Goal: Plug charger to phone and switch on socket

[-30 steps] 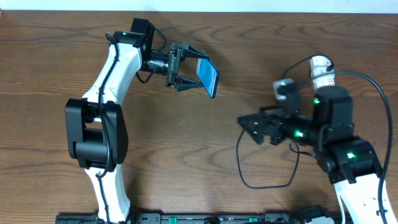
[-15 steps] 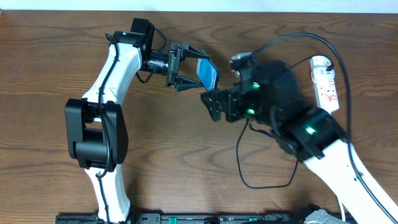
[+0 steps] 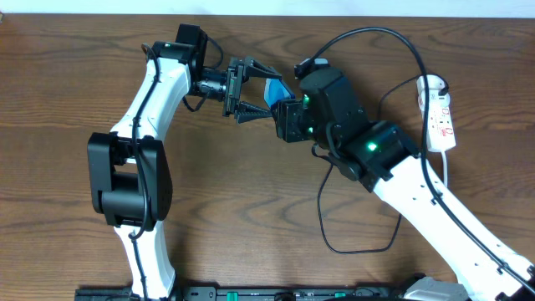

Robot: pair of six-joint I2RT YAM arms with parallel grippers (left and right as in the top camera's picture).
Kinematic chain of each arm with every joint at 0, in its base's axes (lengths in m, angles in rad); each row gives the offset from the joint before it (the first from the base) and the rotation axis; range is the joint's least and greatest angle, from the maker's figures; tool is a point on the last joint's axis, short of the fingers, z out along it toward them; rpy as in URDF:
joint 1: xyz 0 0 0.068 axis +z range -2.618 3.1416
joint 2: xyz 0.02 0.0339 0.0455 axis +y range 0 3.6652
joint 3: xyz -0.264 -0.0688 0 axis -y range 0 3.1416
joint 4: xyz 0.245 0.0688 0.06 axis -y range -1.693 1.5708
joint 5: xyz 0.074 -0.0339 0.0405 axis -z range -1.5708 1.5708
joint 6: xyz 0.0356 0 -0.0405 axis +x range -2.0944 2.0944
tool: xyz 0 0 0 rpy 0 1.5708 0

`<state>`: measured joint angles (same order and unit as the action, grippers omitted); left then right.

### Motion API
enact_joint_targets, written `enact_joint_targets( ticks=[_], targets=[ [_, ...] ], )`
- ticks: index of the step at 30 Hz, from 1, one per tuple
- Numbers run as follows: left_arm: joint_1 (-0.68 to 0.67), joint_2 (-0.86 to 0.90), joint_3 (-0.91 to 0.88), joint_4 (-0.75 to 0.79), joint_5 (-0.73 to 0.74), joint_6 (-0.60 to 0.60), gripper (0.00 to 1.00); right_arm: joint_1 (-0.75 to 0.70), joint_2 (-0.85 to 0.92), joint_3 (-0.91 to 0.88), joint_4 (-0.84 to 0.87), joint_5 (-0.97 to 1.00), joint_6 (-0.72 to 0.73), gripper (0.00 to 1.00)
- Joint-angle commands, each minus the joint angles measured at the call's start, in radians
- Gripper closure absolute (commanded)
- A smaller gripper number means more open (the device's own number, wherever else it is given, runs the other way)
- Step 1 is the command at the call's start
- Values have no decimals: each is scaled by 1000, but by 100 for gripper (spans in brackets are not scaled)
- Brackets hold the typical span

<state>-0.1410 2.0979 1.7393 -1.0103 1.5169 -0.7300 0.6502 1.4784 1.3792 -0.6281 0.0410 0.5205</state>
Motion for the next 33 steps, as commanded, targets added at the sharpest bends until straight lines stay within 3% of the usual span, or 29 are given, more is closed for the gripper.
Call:
enact_joint_targets(
  ticks=[1,7,33],
  targets=[
    [0,-47,-1,-2,56,-1,23,6,1,24,17,19,25,47],
    [0,-47,-1,-2,56,-2,23,27,7,24,37,21,25,51],
    [0,-47,-1,-2,56,-2,23,39,44,24,71,85,33,92]
  ],
)
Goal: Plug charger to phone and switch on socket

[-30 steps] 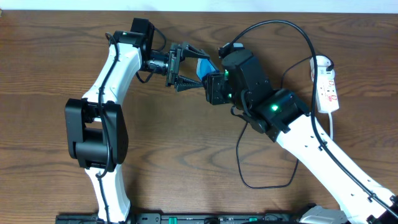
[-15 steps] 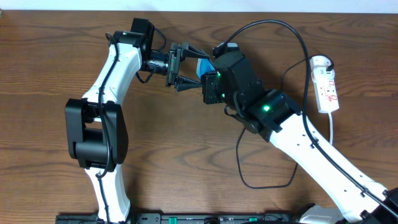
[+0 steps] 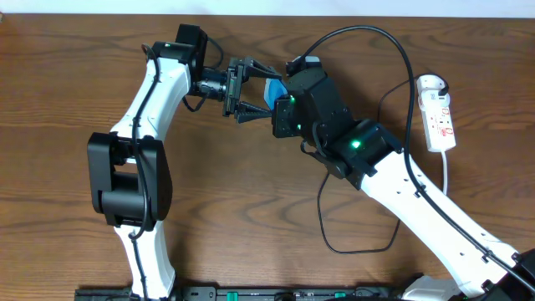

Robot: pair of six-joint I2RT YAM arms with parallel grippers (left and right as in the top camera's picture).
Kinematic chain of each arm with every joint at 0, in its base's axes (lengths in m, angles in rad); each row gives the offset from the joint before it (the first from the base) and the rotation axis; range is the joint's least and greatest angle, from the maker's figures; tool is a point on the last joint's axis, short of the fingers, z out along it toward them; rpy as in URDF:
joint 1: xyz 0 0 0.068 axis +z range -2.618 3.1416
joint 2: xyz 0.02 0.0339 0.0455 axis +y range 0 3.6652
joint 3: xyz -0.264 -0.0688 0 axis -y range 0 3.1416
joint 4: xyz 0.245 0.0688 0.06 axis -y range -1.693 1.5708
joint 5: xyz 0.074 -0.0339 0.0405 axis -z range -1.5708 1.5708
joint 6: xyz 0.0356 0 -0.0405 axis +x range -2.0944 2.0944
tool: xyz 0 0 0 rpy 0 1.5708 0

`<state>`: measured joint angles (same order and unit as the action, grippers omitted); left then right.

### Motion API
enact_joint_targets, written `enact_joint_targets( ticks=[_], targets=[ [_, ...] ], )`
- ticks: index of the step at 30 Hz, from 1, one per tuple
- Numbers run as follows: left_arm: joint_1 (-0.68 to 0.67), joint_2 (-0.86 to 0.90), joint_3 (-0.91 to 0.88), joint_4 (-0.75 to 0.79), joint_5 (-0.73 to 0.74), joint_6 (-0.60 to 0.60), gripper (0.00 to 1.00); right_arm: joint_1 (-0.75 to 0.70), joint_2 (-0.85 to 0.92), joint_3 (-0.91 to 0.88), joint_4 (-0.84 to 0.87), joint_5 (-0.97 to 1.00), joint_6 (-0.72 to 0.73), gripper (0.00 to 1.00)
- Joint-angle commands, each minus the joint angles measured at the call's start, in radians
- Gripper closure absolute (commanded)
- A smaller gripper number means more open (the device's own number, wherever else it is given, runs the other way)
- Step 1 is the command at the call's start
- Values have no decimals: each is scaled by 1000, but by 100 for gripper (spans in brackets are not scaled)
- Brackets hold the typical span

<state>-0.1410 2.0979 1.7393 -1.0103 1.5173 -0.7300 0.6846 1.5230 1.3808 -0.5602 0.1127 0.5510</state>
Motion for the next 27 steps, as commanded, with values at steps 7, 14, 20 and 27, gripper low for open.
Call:
enact_joint_targets(
  ticks=[7,14,20,27],
  targets=[
    [0,-47,-1,-2,56,-1,23,4,0,23,4,13,3,99],
    [0,-47,-1,-2,52,-2,22,3,-1,23,4,53,89,99],
    [0,-47,-1,-2,39,-2,22,0,-7,23,19,185,377,99],
    [0,-47,-1,-2,37,-13,22,-12,-14,23,23,251,610,99]
  ],
)
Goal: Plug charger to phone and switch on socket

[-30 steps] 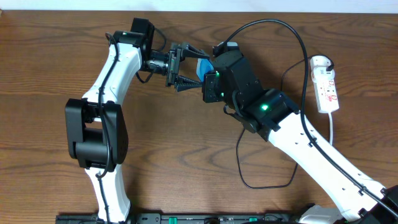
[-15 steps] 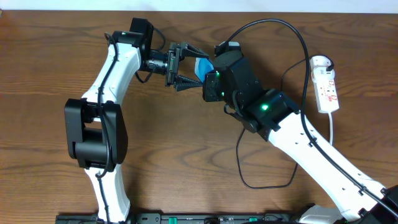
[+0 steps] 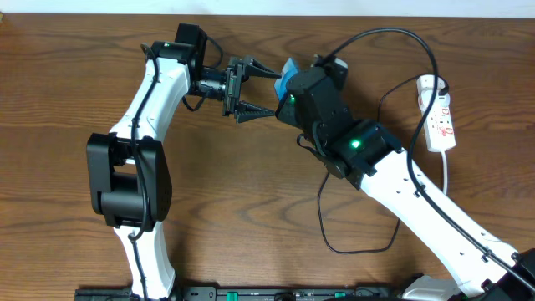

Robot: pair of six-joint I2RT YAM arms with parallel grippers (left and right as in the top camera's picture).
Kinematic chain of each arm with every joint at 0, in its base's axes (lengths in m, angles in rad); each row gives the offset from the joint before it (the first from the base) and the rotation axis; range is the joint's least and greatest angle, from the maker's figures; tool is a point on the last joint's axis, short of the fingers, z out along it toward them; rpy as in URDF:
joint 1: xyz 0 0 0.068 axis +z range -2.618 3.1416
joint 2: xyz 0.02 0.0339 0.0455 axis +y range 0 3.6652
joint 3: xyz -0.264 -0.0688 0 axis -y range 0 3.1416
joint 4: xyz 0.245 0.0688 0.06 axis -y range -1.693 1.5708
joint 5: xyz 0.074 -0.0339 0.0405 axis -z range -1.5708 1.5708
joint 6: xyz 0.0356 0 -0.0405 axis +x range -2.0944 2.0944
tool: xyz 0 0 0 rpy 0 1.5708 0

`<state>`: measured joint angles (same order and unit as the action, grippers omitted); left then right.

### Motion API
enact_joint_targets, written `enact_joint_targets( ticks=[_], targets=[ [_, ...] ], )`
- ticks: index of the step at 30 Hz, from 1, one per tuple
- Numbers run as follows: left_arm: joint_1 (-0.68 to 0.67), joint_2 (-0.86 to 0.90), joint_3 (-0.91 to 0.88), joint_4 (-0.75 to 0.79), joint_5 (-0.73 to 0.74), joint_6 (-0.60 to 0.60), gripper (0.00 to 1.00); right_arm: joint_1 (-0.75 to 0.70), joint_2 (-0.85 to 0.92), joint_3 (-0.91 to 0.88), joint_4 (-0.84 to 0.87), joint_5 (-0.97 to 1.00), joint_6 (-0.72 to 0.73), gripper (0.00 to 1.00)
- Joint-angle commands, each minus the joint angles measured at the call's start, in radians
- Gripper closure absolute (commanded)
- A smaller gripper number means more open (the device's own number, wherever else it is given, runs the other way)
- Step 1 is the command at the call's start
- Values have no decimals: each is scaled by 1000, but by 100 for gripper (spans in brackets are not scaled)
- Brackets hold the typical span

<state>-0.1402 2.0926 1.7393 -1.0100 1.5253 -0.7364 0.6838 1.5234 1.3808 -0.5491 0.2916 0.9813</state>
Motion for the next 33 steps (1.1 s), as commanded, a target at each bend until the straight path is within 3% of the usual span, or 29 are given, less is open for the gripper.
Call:
enact_joint_targets(
  ticks=[1,7,8,15,21,26,33],
  targets=[
    [-1,-41,-1,-2,29,-6,22,-13,-14,23,11,72,211,99],
    [-1,-41,-1,-2,-8,-6,22,-13,-14,23,11,69,305,99],
    [-1,-41,-1,-2,-8,-6,2,-13,-14,23,11,69,305,99],
    [-1,-41,-1,-2,-48,-6,2,-13,-14,23,5,53,335,98],
    [-1,-41,-1,-2,-72,-58,2,-13,-14,23,-20,45,547,98],
    [-2,-41,-1,-2,-72,-209,2,-13,-14,23,-20,3,669,99],
    [-3,-41,-1,-2,-72,-216,2,-13,-11,23,-69,-23,856,98]
  ],
)
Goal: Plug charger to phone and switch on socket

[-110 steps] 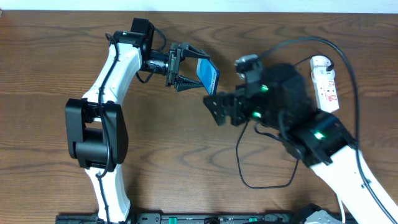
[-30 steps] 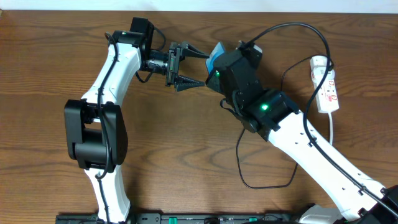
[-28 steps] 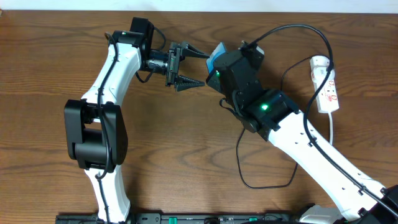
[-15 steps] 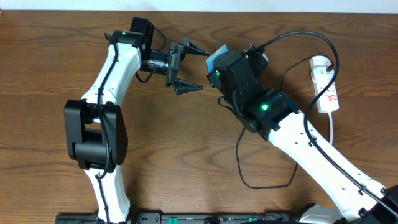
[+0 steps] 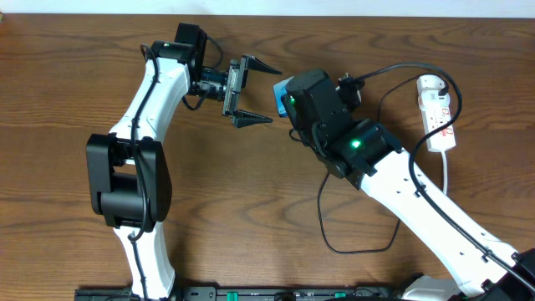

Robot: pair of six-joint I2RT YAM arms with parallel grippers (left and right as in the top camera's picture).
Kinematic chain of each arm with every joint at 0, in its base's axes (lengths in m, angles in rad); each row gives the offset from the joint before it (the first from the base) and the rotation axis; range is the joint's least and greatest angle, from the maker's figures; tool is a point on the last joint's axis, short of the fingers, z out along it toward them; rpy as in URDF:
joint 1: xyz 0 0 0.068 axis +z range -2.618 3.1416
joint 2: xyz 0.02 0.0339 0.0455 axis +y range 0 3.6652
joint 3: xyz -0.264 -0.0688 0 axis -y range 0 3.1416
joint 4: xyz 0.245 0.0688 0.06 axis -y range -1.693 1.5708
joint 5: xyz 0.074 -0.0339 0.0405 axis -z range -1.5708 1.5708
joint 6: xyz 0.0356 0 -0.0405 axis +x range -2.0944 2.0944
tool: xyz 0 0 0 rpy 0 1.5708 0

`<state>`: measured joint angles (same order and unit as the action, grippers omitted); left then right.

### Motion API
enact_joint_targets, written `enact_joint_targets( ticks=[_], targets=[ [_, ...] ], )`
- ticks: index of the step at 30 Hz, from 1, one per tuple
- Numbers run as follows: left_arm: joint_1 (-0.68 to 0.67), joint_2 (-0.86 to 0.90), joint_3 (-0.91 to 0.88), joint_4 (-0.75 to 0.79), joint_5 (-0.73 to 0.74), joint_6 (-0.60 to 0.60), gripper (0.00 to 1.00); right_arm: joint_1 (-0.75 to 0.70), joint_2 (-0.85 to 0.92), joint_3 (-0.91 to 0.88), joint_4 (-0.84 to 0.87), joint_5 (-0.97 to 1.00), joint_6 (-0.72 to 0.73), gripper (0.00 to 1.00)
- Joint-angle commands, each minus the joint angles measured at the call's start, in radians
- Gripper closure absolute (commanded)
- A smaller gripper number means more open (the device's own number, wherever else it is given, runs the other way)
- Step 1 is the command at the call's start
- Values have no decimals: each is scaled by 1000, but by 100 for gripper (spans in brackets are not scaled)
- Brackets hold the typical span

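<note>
A blue phone (image 5: 278,89) sticks out at the left end of my right gripper (image 5: 289,94), which is shut on it; most of the phone is hidden under the wrist. My left gripper (image 5: 261,93) stands open just left of the phone, its fingers (image 5: 266,67) spread wide and apart from it. The black charger cable (image 5: 403,68) runs from a plug end (image 5: 348,80) beside the right wrist over to the white socket strip (image 5: 439,113) at the right. Whether the plug sits in the phone cannot be told.
A slack loop of black cable (image 5: 359,247) lies on the wooden table (image 5: 67,100) under the right arm. The left arm's base (image 5: 125,180) stands at the left. The socket strip's own white lead (image 5: 445,171) runs down beside the right arm.
The right gripper has moved right and a little nearer with the phone. The left gripper's fingers are wider apart and no longer around the phone.
First the left gripper held the blue phone while the right gripper stood close at its right end. Then the right gripper was pressed in closer. Later the phone stood tilted at the right gripper, and now the right gripper alone holds it.
</note>
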<state>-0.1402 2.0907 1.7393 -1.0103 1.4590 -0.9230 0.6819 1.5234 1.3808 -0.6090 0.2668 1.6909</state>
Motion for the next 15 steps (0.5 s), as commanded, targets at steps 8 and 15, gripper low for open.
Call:
enact_joint_targets(
  ticks=[8,15],
  targets=[
    [-3,-39,-1,-2,-17,-29,5,-11,-11,23,-22,-33,280,99],
    [-3,-39,-1,-2,-57,-29,9,-10,-11,23,8,-34,355,99]
  ],
)
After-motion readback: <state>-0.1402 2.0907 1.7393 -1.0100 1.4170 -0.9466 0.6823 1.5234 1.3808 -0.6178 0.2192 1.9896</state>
